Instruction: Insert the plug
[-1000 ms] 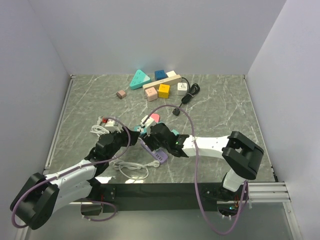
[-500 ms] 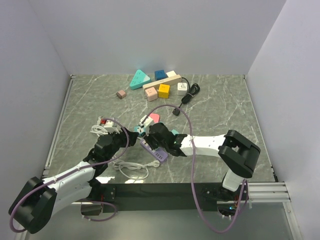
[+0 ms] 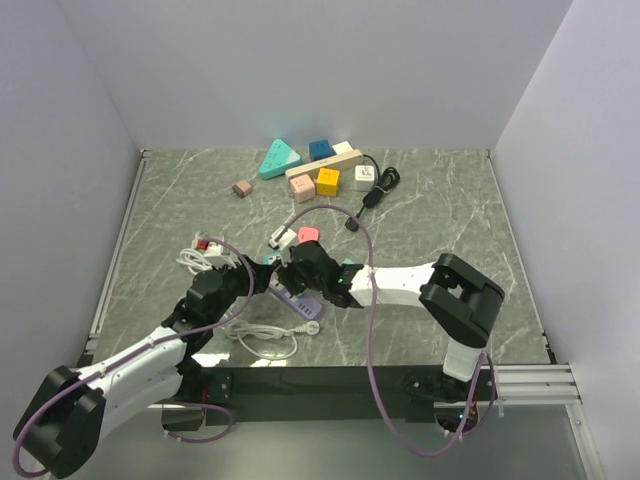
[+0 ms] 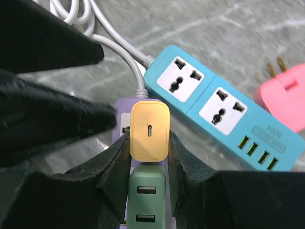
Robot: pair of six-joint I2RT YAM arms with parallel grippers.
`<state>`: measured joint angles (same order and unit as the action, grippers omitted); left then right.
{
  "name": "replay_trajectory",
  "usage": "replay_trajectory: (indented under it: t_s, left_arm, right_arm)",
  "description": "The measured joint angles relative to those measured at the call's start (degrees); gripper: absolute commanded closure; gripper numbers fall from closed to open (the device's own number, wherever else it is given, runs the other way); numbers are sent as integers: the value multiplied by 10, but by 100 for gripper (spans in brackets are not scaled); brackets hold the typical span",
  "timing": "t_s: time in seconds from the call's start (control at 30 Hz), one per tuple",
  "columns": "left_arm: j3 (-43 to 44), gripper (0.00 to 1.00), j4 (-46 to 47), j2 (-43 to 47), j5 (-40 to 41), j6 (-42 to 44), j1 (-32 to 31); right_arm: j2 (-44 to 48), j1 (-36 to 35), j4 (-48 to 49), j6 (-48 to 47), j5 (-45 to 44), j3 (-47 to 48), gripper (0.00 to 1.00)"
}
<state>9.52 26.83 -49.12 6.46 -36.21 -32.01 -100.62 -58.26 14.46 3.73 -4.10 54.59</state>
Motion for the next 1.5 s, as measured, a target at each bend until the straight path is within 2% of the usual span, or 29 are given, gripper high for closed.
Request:
replay_trajectory:
  t_s: [0.37,0.43,0.47,0.53,0.57,0.6,0.63,0.67,0.83,1.17,1.3,1.5]
  left_arm:
    - [0,37,-58,29,53,-9,9]
    - [0,37,-63,29,59,-9,10]
    - [0,37,-65,29,61,-9,10]
    - [0,37,-69,29,64,-9,11]
    - [0,37,-71,30,65,-9,11]
    - [0,37,-75,31,67,-9,11]
    - [0,37,-80,32,71,-8,11]
    - [0,37,-88,33,77,-6,15]
    - [0,37,-91,30,68,-9,13]
    - [8,37,-78,14,58,-9,13]
    - [8,37,-76,9,53,-9,13]
    - [14,37,-73,-3,50,-4,13]
  right_arm:
    - [-56,-24,9,-8,25,63,100]
    - [-58,-26,8,-9,26,66,96]
    - [-58,-27,7,-10,26,67,83]
    - [-58,-28,5,-11,27,68,66]
    - [-58,-29,4,-11,26,69,47]
    - [-58,-30,3,-9,26,69,35]
    - [-57,-30,0,-10,24,69,27]
    - [-56,-30,-5,-11,20,68,24]
    - [-18,-35,-10,-16,16,41,21]
    - [157,-43,12,-38,-37,-25,13]
    - [192,-1,17,-33,-67,-71,12]
    - [196,99,14,0,-115,-155,9]
